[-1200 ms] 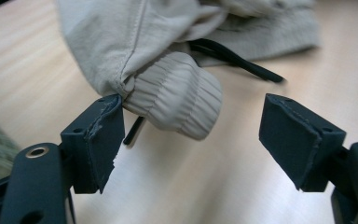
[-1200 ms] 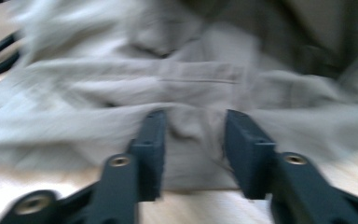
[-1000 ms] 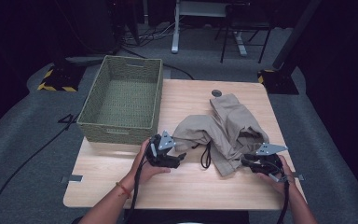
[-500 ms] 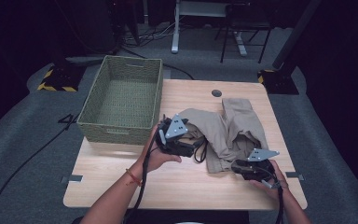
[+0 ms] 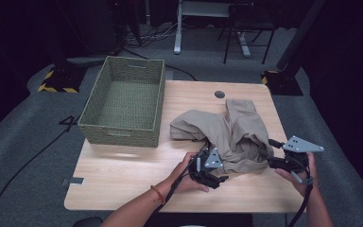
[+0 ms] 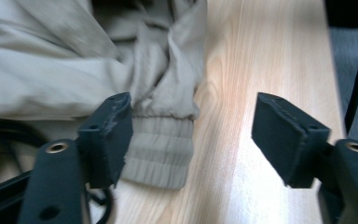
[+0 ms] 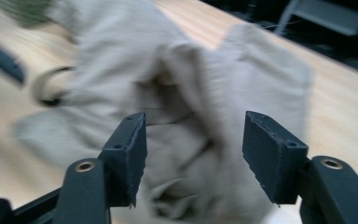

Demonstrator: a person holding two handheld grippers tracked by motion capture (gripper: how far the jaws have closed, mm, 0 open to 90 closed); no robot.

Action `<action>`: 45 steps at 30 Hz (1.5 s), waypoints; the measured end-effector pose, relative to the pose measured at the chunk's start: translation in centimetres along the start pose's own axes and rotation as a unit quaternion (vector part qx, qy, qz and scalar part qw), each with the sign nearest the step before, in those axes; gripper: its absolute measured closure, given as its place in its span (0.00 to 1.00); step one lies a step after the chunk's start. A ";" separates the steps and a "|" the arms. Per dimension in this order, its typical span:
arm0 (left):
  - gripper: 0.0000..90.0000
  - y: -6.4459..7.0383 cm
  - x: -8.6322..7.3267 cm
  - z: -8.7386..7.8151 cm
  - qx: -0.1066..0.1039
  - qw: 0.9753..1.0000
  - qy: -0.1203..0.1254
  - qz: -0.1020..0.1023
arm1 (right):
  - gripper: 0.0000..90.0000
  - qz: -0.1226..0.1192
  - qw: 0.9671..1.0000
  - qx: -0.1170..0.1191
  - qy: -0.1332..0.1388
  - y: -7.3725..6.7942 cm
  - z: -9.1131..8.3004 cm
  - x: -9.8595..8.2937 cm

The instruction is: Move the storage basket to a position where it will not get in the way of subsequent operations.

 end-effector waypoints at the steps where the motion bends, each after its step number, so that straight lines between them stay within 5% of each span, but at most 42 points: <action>1: 0.32 -0.2 0.0 0.5 -0.005 1.000 -0.004 -0.003 | 0.43 -0.002 1.000 -0.015 -0.008 0.4 0.3 0.2; 3: 0.35 -0.5 0.0 1.4 0.008 1.000 -0.017 -0.007 | 0.47 0.000 1.000 -0.012 -0.022 1.1 1.0 0.5; 6: 0.55 -0.9 -0.4 1.6 0.022 0.999 -0.028 0.004 | 0.67 -0.007 0.998 -0.019 -0.057 2.2 2.5 0.1; 9: 0.71 -1.1 -0.7 1.2 0.027 0.999 -0.035 0.025 | 0.83 0.012 0.996 0.016 -0.085 3.4 3.9 -1.4; 16: 0.83 -2.6 -2.3 0.0 0.049 0.997 -0.054 0.017 | 0.97 -0.007 0.990 0.065 -0.125 1.8 5.3 -4.1; 20: 0.81 -3.7 -3.5 -1.7 0.055 0.997 -0.051 -0.010 | 0.97 -0.006 0.987 0.103 -0.120 0.0 5.3 -5.0; 22: 0.75 -3.9 -3.9 -3.0 0.070 0.997 -0.030 -0.022 | 0.97 -0.018 0.986 0.117 -0.117 -1.7 5.0 -5.0; 24: 0.65 -3.8 -4.2 -4.4 0.031 0.999 0.012 -0.030 | 0.96 -0.027 0.985 0.123 -0.116 -3.3 4.9 -4.8; 26: 0.55 -3.2 -4.1 -5.2 0.013 0.999 0.036 -0.036 | 0.96 -0.036 0.984 0.137 -0.112 -4.5 4.8 -4.6; 29: 0.43 -1.9 -3.3 -5.1 0.001 0.999 0.040 -0.024 | 0.87 -0.056 0.980 0.159 -0.108 -6.5 4.9 -3.5; 32: 0.40 -1.3 -2.5 -3.8 -0.005 0.999 0.031 -0.020 | 0.67 -0.056 0.981 0.158 -0.096 -7.3 4.7 -2.1; 35: 0.45 -1.2 -2.2 -2.4 -0.015 1.000 0.015 -0.016 | 0.57 -0.067 0.987 0.118 -0.085 -6.1 3.2 -0.9; 39: 0.60 -1.5 -2.3 -0.7 -0.027 0.999 -0.007 -0.019 | 0.49 0.000 0.997 0.078 -0.024 -1.5 0.9 0.7; 42: 0.66 -2.1 -2.7 -0.1 -0.029 0.999 -0.020 -0.032 | 0.46 0.007 0.999 0.039 -0.035 0.8 1.9 1.2; 45: 0.72 -2.9 -3.2 0.3 -0.020 0.998 -0.032 -0.042 | 0.46 0.013 0.998 0.037 -0.047 2.4 3.3 1.1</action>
Point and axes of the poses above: each handheld gripper's, and its own axes: z roughly forward along the jaws, x roughly out of its top, y roughly to its right, the point moved 1 cm from there along z, roughly forward along the jaws, and after that the axes turned 11 degrees about -y, right-handed, at the moved point
